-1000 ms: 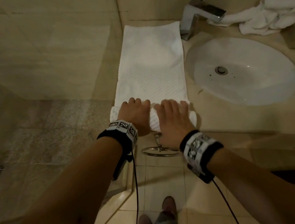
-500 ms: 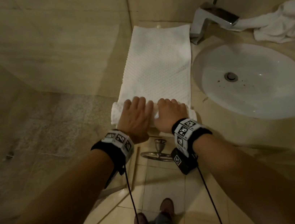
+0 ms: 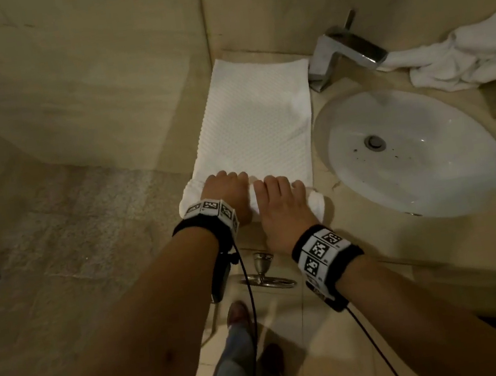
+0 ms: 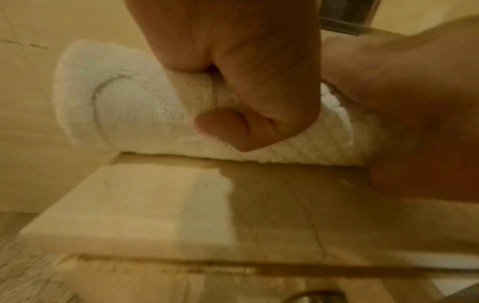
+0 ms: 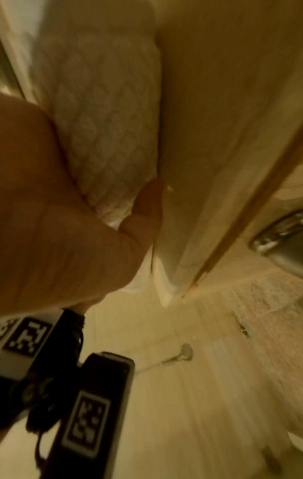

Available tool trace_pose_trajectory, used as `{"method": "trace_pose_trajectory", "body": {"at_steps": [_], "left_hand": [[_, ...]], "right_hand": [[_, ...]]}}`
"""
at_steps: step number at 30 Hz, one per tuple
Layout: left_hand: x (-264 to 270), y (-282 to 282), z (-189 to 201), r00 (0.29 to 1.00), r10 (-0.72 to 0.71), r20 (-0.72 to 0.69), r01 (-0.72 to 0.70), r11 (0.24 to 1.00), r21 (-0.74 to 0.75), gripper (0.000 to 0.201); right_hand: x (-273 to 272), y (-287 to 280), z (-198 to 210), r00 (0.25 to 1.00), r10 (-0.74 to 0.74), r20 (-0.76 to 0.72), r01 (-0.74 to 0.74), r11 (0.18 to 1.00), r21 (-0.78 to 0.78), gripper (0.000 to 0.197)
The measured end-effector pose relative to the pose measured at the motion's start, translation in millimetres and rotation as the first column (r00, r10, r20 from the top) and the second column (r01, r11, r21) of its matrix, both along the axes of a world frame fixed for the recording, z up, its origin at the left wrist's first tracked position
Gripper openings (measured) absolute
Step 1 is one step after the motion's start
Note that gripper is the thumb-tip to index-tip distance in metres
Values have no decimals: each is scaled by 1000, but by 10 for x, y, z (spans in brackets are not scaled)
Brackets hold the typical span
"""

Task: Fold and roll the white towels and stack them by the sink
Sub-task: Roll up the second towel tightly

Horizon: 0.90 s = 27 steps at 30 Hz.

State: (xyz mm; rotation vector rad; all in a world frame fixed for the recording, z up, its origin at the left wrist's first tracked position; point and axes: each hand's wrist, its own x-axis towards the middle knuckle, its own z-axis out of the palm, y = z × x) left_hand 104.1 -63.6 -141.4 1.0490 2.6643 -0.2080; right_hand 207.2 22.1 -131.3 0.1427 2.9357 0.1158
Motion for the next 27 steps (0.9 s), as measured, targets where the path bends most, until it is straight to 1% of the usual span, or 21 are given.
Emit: {"method": "trace_pose_trajectory", "body": {"at_steps": [3, 5, 6, 8, 9, 11, 13, 15, 17, 19, 20, 21, 23, 24, 26, 27], "left_hand": [[-115, 69, 66, 993, 39, 108, -37, 999, -20, 44], [-145, 55, 68, 982, 77, 172, -86, 995, 43, 44], [-147, 28, 59, 981, 75, 180, -92, 992, 88, 47], [-147, -38, 56, 992, -2, 125, -16, 989, 145, 61], [-140, -60, 72, 995, -59, 80, 48, 990, 131, 69], [-167, -52, 132, 980, -197, -38, 199, 979, 44, 77], [-180, -9, 180, 950, -295, -101, 294, 956, -17, 78], [-219, 46, 181, 947, -312, -72, 312, 950, -15, 72], [-272, 133, 156, 957, -290, 17, 290, 957, 34, 66], [-308, 239, 156, 964, -249, 95, 249, 968, 13, 67], [-325, 288, 164, 965, -232, 118, 236, 972, -14, 70], [-355, 327, 164, 965, -232, 124, 238, 970, -41, 73], [-393, 373, 146, 959, -256, 119, 267, 959, -91, 74], [-411, 386, 145, 956, -265, 124, 280, 951, -128, 74], [-469, 438, 128, 952, -252, 176, 284, 940, -188, 79], [-509, 460, 121, 949, -232, 211, 275, 939, -205, 83]], "right_hand": [[-317, 82, 14, 997, -65, 45, 67, 997, -38, 72], [-514, 147, 26, 989, -110, 103, 121, 987, -103, 64], [-584, 181, 34, 985, -111, 131, 127, 984, -127, 61], [-687, 246, 56, 977, -96, 191, 130, 976, -173, 58], [-713, 277, 72, 971, -95, 218, 140, 969, -202, 58], [-767, 338, 121, 959, -120, 257, 189, 946, -264, 49], [-799, 381, 150, 947, -164, 277, 249, 918, -308, 35], [-823, 401, 169, 935, -175, 308, 278, 902, -332, 27], [-834, 417, 187, 928, -168, 334, 286, 895, -344, 21], [-836, 423, 203, 923, -164, 348, 293, 886, -359, 24], [-833, 424, 203, 924, -168, 344, 294, 886, -358, 29], [-828, 422, 199, 932, -164, 324, 275, 901, -335, 38], [-768, 402, 200, 955, -131, 265, 191, 958, -215, 59], [-719, 373, 211, 966, -104, 235, 142, 979, -149, 66], [-630, 310, 201, 977, -73, 202, 89, 993, -73, 73], [-605, 281, 186, 982, -79, 173, 91, 994, -67, 72]]}}
